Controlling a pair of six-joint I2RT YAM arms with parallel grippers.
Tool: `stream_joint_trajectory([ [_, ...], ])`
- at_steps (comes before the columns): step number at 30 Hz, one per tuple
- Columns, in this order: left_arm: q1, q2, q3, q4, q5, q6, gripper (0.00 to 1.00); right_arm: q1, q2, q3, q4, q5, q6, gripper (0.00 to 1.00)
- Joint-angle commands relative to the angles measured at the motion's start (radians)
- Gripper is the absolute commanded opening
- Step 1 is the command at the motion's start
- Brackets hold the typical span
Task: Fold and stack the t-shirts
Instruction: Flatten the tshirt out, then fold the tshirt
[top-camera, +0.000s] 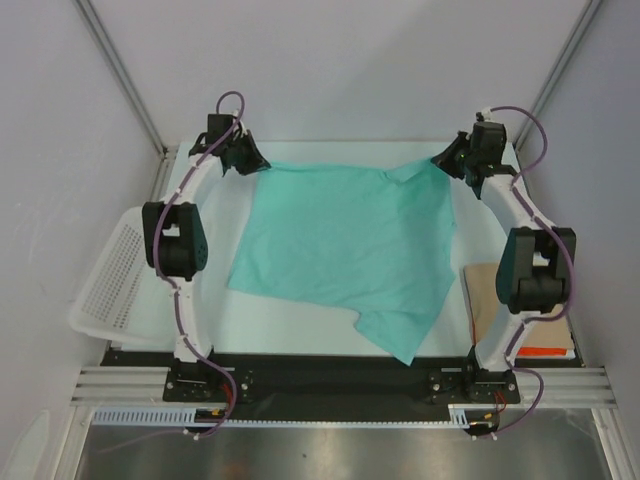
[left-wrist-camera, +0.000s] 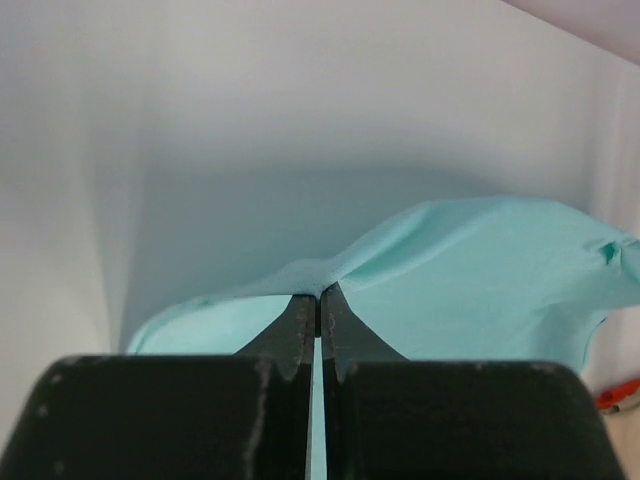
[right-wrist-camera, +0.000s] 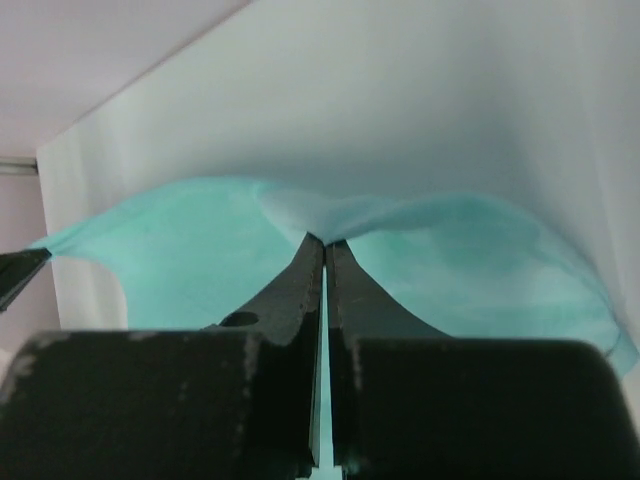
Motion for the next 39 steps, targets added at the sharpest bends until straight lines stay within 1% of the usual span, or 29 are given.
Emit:
stream_joint_trajectory([
  [1, 0.025, 0.074, 0.128, 0.049, 0.091, -0.006, 0.00, -0.003, 0.106, 0.144, 0.055, -0.038, 0.002, 0.00],
  [2, 0.029, 0.097, 0.143, 0.053, 0.106, -0.009, 0.01, -0.003, 0.143, 0.181, 0.029, -0.030, 0.016, 0.00],
  [3, 0.032, 0.114, 0.160, 0.050, 0.112, -0.012, 0.00, -0.005, 0.198, 0.229, -0.047, -0.025, 0.030, 0.00],
  [4, 0.036, 0.149, 0.209, 0.032, 0.105, -0.009, 0.00, -0.005, 0.223, 0.301, -0.081, -0.025, 0.034, 0.00],
  [8, 0.053, 0.191, 0.261, -0.013, 0.115, -0.012, 0.00, 0.003, 0.254, 0.373, -0.192, -0.029, 0.050, 0.00],
  [11, 0.058, 0.171, 0.234, -0.028, 0.115, 0.000, 0.00, 0.003, 0.208, 0.346, -0.281, -0.025, 0.082, 0.00],
  [12, 0.058, 0.162, 0.222, -0.043, 0.114, 0.008, 0.00, 0.003, 0.196, 0.341, -0.357, -0.024, 0.085, 0.00],
  [14, 0.062, 0.139, 0.191, -0.071, 0.109, 0.026, 0.00, 0.003, 0.145, 0.327, -0.443, -0.015, 0.090, 0.00],
  [15, 0.062, 0.131, 0.182, -0.107, 0.093, 0.036, 0.00, 0.000, 0.125, 0.286, -0.492, -0.024, 0.091, 0.00],
  [17, 0.067, 0.111, 0.159, -0.144, 0.065, 0.040, 0.00, -0.008, 0.063, 0.249, -0.538, -0.036, 0.094, 0.00],
  [18, 0.070, 0.104, 0.162, -0.198, 0.039, 0.042, 0.00, -0.009, 0.042, 0.222, -0.584, -0.042, 0.096, 0.00],
  [21, 0.073, 0.096, 0.172, -0.284, 0.002, 0.056, 0.00, -0.017, -0.022, 0.179, -0.660, -0.056, 0.099, 0.00],
  [24, 0.075, 0.094, 0.183, -0.342, -0.018, 0.071, 0.00, -0.043, -0.082, 0.131, -0.683, -0.087, 0.125, 0.00],
  [29, 0.075, 0.111, 0.220, -0.443, -0.047, 0.118, 0.00, -0.069, -0.120, 0.018, -0.709, -0.185, 0.183, 0.00],
  [31, 0.075, 0.101, 0.191, -0.450, -0.050, 0.131, 0.00, -0.069, -0.133, -0.013, -0.695, -0.211, 0.221, 0.00],
  [33, 0.075, 0.082, 0.171, -0.441, -0.061, 0.131, 0.00, -0.069, -0.148, -0.080, -0.671, -0.229, 0.261, 0.00],
  [35, 0.075, 0.084, 0.172, -0.442, -0.059, 0.134, 0.00, -0.069, -0.172, -0.127, -0.646, -0.226, 0.301, 0.00],
  [36, 0.075, 0.082, 0.174, -0.444, -0.056, 0.137, 0.00, -0.071, -0.180, -0.177, -0.616, -0.226, 0.314, 0.00],
  [39, 0.075, 0.081, 0.180, -0.457, -0.055, 0.142, 0.00, -0.072, -0.191, -0.222, -0.595, -0.220, 0.343, 0.00],
])
